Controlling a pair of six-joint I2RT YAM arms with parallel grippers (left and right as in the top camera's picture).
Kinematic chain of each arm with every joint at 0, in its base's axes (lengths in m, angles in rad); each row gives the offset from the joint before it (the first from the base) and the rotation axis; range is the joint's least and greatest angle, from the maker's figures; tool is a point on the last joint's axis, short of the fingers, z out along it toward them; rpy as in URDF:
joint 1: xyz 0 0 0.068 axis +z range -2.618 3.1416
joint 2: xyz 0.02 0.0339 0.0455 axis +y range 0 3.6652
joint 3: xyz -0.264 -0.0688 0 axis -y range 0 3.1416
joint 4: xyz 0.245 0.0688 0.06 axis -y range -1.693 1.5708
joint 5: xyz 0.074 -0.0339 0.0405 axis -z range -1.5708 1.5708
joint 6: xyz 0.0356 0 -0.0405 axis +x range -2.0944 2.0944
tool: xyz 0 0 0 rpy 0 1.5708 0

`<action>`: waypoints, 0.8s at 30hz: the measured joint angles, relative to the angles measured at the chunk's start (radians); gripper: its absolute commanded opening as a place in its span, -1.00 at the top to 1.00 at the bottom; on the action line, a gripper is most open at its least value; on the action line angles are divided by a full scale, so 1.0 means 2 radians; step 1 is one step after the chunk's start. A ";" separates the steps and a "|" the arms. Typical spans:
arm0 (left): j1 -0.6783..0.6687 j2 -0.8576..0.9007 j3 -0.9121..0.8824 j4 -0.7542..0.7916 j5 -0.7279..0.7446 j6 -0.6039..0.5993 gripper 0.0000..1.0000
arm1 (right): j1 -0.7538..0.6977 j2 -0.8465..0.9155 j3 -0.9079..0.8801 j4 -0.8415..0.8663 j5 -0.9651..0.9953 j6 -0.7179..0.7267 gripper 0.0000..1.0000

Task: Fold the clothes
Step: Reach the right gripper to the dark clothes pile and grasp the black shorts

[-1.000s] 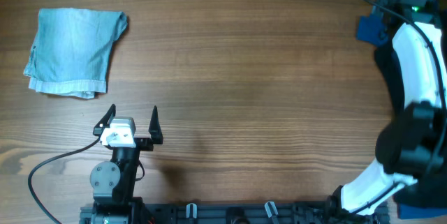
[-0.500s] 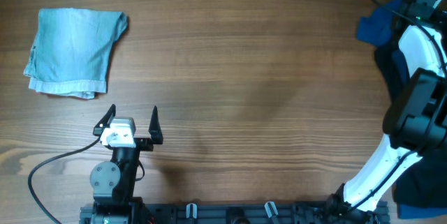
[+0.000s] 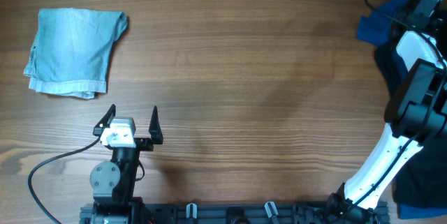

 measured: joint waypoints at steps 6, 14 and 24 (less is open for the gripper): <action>0.000 0.000 0.000 0.000 0.000 0.000 -0.99 | -0.001 0.028 0.000 0.014 -0.002 -0.014 -0.71; 0.000 0.000 0.000 0.000 0.000 0.000 -1.00 | -0.001 0.032 0.000 0.022 0.006 -0.025 -0.30; 0.000 0.000 0.000 0.000 0.000 0.000 -0.99 | -0.002 0.032 0.000 0.021 0.016 -0.026 -0.21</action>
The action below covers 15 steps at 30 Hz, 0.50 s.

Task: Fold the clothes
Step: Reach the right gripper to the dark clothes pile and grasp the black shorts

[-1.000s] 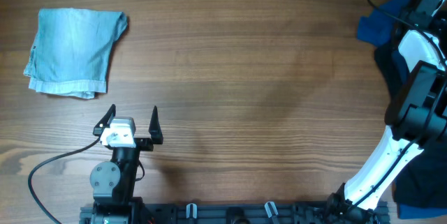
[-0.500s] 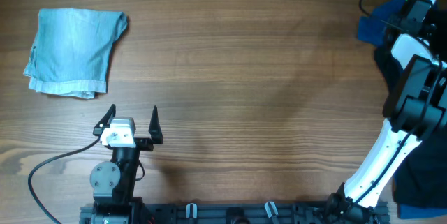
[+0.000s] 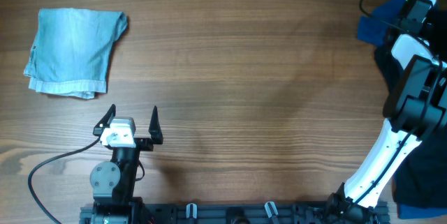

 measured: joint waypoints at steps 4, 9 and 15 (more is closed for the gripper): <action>0.000 0.000 0.000 0.000 0.000 0.000 -0.99 | 0.000 0.000 0.000 0.000 0.003 0.000 -0.38; 0.000 0.000 0.000 0.000 0.000 0.000 -1.00 | -0.001 0.000 0.000 0.000 0.003 0.000 -0.47; 0.000 0.000 0.000 0.000 0.000 0.000 -1.00 | -0.017 0.000 0.000 0.000 0.001 0.031 -0.53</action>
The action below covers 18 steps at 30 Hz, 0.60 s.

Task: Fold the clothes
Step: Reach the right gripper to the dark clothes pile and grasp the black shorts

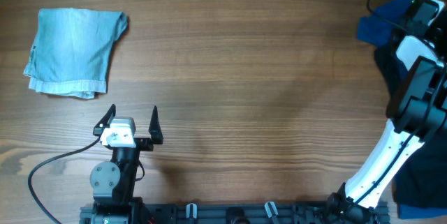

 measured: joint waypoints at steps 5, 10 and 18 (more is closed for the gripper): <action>0.000 0.000 0.000 0.000 0.000 0.000 -1.00 | -0.005 0.000 0.000 -0.007 0.000 0.011 0.53; 0.000 0.000 0.000 0.000 0.000 0.000 -0.99 | -0.005 -0.004 0.000 -0.012 0.000 0.015 0.52; 0.000 0.000 0.000 0.000 0.000 0.000 -0.99 | -0.008 -0.133 0.000 -0.065 -0.015 0.018 0.92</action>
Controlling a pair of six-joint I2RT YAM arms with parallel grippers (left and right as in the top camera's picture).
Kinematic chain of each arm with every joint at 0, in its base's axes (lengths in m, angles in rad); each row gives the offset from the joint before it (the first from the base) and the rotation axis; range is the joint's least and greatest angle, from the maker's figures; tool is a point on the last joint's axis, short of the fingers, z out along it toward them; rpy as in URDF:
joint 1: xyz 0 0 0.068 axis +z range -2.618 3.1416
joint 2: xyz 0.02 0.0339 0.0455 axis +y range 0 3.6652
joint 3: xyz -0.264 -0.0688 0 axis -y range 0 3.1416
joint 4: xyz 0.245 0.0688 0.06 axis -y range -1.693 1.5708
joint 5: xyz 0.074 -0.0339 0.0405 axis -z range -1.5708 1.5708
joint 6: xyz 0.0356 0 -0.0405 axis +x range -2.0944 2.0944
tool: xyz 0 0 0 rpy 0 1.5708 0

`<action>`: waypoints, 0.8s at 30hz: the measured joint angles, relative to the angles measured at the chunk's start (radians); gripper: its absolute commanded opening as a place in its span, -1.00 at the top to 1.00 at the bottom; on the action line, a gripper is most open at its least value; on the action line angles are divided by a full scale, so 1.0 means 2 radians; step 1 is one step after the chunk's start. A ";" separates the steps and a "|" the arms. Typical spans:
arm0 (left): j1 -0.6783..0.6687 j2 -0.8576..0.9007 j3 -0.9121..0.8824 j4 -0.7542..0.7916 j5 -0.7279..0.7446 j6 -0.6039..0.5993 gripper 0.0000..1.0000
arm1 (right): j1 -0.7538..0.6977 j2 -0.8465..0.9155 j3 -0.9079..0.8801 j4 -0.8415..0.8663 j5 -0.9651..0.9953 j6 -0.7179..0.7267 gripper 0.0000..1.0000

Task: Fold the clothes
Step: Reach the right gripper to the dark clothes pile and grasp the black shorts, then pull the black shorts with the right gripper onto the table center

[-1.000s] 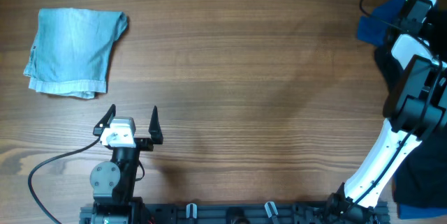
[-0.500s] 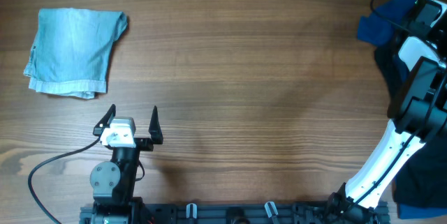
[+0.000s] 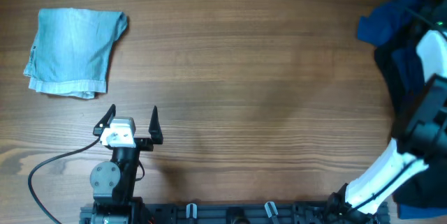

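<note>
A folded light-blue denim garment (image 3: 73, 51) lies at the far left of the table. A heap of dark blue clothes (image 3: 390, 30) sits at the right edge, running down behind the right arm (image 3: 427, 91). That arm reaches over the heap, and its gripper is past the frame's right edge, out of view. My left gripper (image 3: 131, 121) rests near the front edge, its two black fingers spread apart and holding nothing.
The wooden table (image 3: 244, 77) stretches between the two garments. A black cable (image 3: 49, 165) loops from the left arm's base toward the front left corner. A rail with clips (image 3: 230, 213) runs along the front edge.
The right arm's wrist has moved right and out of the frame; more of the blue heap's top shows. The left arm and the folded denim have not moved.
The right gripper was over the blue heap at the top right. It then stood slightly further left, then right again, and is now out of frame. The heap's shape has hardly changed. The left gripper stayed open and still.
</note>
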 measured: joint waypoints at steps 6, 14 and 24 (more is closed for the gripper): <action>0.000 0.000 0.000 0.000 0.000 0.000 -1.00 | 0.023 -0.086 0.002 -0.124 -0.065 0.000 0.91; 0.000 0.000 0.000 0.000 0.000 0.000 -1.00 | 0.245 -0.105 0.001 -0.196 -0.213 0.099 0.87; 0.000 0.000 0.000 0.000 0.000 0.000 -1.00 | 0.553 0.043 0.001 -0.053 -0.245 0.191 0.36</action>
